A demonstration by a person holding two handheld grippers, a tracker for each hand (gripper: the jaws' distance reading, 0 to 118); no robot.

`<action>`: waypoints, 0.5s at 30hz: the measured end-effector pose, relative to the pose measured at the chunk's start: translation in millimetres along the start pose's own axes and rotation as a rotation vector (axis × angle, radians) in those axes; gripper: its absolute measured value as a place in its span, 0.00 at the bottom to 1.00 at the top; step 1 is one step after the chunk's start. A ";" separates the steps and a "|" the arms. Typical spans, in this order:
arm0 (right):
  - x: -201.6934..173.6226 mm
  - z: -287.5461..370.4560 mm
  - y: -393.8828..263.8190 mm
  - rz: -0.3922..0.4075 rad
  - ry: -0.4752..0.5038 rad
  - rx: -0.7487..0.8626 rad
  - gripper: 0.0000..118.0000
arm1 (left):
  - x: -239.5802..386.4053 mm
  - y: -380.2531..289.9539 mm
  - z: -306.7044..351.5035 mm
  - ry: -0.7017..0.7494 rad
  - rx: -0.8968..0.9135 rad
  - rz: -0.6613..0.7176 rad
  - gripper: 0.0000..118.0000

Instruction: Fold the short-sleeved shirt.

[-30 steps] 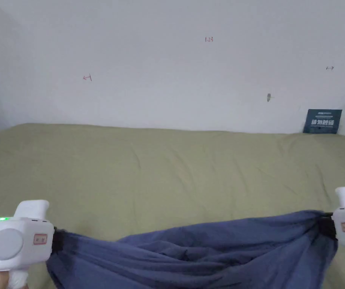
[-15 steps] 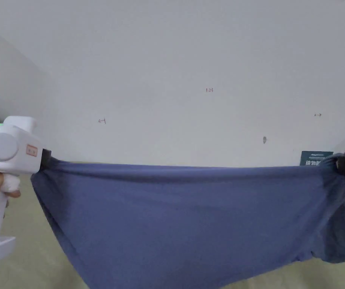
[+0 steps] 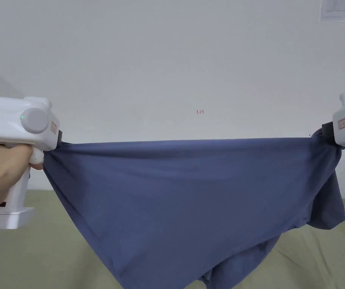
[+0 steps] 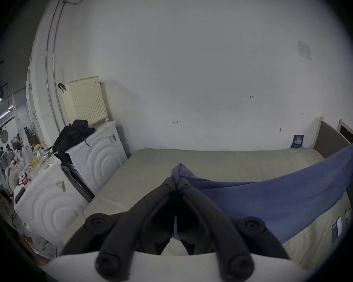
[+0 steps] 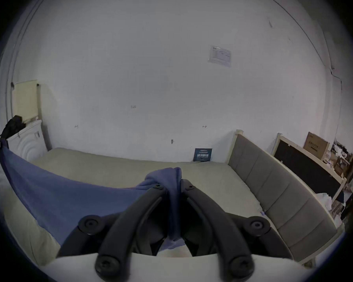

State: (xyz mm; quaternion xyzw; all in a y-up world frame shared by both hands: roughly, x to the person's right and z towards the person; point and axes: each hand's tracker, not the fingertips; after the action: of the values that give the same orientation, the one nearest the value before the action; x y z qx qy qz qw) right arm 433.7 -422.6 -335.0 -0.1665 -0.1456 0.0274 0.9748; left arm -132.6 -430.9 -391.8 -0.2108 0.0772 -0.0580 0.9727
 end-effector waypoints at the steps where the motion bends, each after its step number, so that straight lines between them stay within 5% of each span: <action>1: -3.5 -12.2 0.4 0.012 -0.012 -0.002 0.08 | 4.5 0.7 -9.9 0.009 0.001 -0.001 0.00; 8: -24.0 -81.7 -39.7 0.010 -0.065 -0.029 0.08 | 38.3 -27.9 -75.5 0.040 -0.018 -0.012 0.00; 15: -24.6 -109.0 -161.4 0.038 -0.033 -0.199 0.08 | 48.0 -131.2 -105.1 -0.021 -0.141 -0.036 0.00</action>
State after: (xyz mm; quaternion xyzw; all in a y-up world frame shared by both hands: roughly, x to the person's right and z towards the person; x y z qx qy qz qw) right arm 442.9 -611.8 -386.5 -0.2647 -0.1605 0.0343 0.9503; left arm -114.4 -598.7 -437.3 -0.2807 0.0673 -0.0676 0.9550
